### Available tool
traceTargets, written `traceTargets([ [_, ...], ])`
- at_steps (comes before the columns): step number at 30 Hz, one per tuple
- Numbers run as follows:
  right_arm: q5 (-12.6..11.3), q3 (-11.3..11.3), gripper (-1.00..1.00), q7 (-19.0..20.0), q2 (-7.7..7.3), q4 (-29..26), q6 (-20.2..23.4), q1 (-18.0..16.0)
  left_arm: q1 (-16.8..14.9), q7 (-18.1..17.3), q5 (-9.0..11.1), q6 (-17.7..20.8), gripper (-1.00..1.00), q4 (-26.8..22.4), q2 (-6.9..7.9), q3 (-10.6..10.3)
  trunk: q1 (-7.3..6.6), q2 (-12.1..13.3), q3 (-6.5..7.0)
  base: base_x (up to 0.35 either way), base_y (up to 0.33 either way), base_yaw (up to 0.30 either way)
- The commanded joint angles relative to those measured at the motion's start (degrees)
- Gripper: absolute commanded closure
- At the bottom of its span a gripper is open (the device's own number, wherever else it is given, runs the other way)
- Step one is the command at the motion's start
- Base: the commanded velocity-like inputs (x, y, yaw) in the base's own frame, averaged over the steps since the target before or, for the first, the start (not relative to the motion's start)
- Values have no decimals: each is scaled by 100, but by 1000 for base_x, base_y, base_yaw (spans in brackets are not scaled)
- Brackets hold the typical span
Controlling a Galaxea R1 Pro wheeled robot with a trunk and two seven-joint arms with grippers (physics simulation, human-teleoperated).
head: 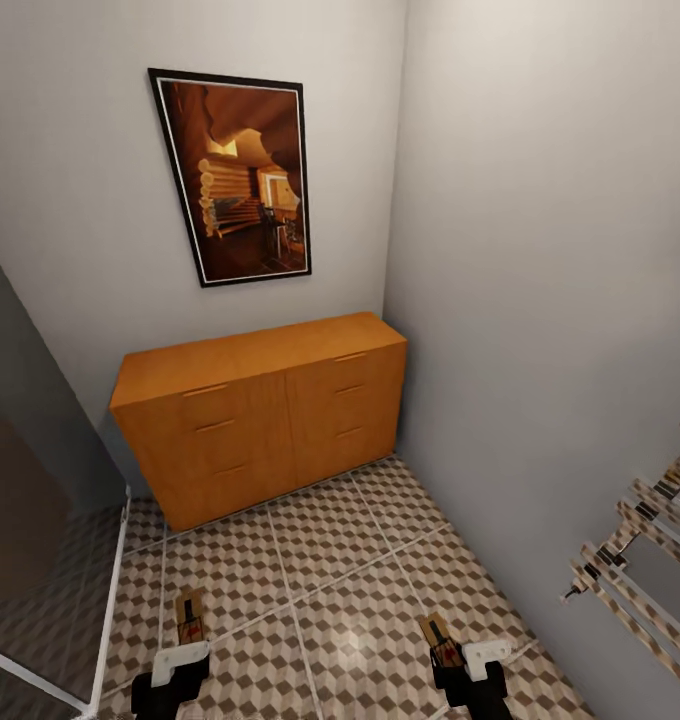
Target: Take the four mousetraps from the cabinet in the bathroom and place them on the bathroom floor. Make sure all four end up on the same floor surface, and ensure that at least two of them are either under or directly next to the same bathroom sink.
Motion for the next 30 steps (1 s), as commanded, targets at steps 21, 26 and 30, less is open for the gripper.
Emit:
traceTargets([
  [21, 22, 32, 100, -54, -3, 6, -14, -5, -12, 45, -8, -25, 100, 20, -33, -52, 3, -12, -88, -39, 0, 247],
  [26, 22, 32, 100, -54, -2, 6, -14, -5, -8, 45, -8, -25, 100, 20, -33, -49, 3, -12, -106, -218, 0, 252],
  [30, 22, 32, 100, -54, 0, 6, -14, -5, -9, 45, -8, -25, 100, 20, -33, -51, 3, -12, -122, -231, 0, 252],
])
